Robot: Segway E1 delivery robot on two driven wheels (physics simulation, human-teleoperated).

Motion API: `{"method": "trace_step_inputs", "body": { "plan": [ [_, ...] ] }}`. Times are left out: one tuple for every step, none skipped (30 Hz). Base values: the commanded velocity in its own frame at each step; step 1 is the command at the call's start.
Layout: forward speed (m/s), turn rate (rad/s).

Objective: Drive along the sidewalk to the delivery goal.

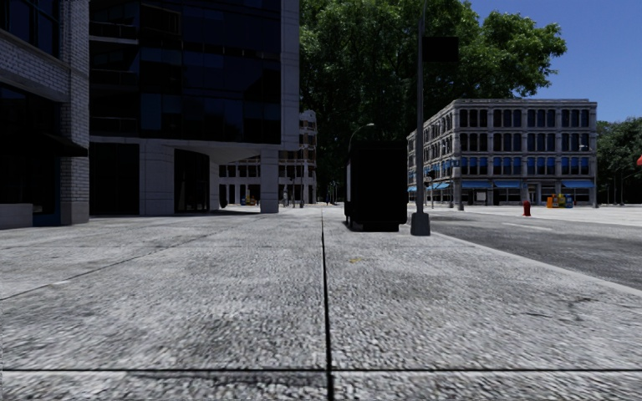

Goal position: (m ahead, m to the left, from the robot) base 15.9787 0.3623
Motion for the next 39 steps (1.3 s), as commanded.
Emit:
{"method": "trace_step_inputs", "body": {
  "plan": [
    [2.00, 0.00],
    [2.00, 0.00],
    [2.00, 0.00],
    [2.00, 0.00],
    [2.00, 0.00],
    [2.00, 0.00],
    [2.00, 0.00],
    [2.00, 0.00],
    [2.00, 0.00],
    [2.00, 0.00],
    [2.00, 0.00],
    [2.00, 0.00],
    [2.00, 0.00],
    [2.00, 0.00],
    [2.00, 0.00],
    [2.00, 0.00],
    [2.00, 0.03],
    [2.00, 0.04],
    [2.00, 0.06],
    [2.00, 0.11],
    [2.00, 0.11],
    [2.00, 0.14],
    [2.00, 0.15],
    [2.00, 0.15],
    [2.00, 0.16],
    [2.00, 0.16],
    [2.00, 0.16],
    [2.00, 0.16],
    [2.00, 0.17],
    [2.00, 0.17],
    [2.00, 0.17],
    [2.00, 0.17],
    [2.00, 0.17],
    [2.00, 0.18],
    [2.00, 0.18],
    [2.00, 0.18],
    [2.00, 0.20],
    [2.00, 0.21],
    [2.00, 0.21]
  ]
}}
